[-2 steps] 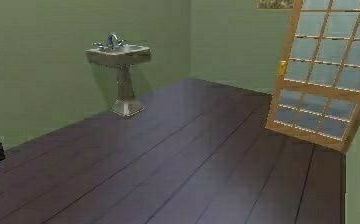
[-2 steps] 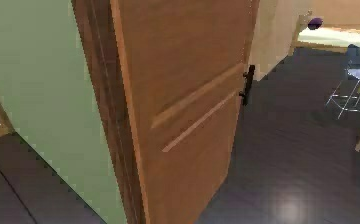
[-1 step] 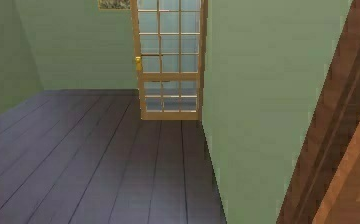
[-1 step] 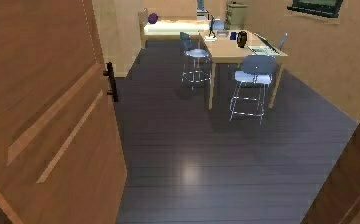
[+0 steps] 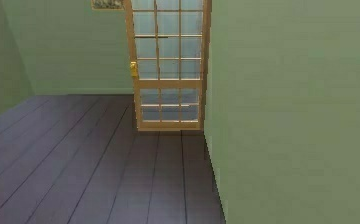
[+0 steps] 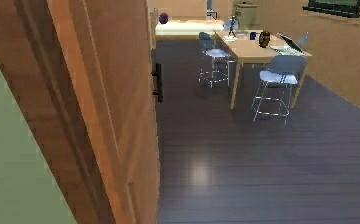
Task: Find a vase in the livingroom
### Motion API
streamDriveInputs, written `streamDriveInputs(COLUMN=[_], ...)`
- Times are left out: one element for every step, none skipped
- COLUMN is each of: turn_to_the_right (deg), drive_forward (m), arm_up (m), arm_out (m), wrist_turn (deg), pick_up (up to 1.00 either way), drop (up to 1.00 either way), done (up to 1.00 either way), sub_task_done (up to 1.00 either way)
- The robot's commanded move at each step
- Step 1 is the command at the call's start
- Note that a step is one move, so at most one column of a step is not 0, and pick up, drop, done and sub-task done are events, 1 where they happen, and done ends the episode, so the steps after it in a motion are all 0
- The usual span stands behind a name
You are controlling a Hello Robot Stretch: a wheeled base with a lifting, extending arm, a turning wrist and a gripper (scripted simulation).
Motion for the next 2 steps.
streamDriveInputs(turn_to_the_right=[-24.0, 0.0], drive_forward=[0.00, 1.00], arm_up=[0.00, 0.00], arm_out=[0.00, 0.00], wrist_turn=[0.0, 0.0], pick_up=[0.00, 0.00], drop=[0.00, 0.00], done=[0.00, 0.00], sub_task_done=[0.00, 0.00])
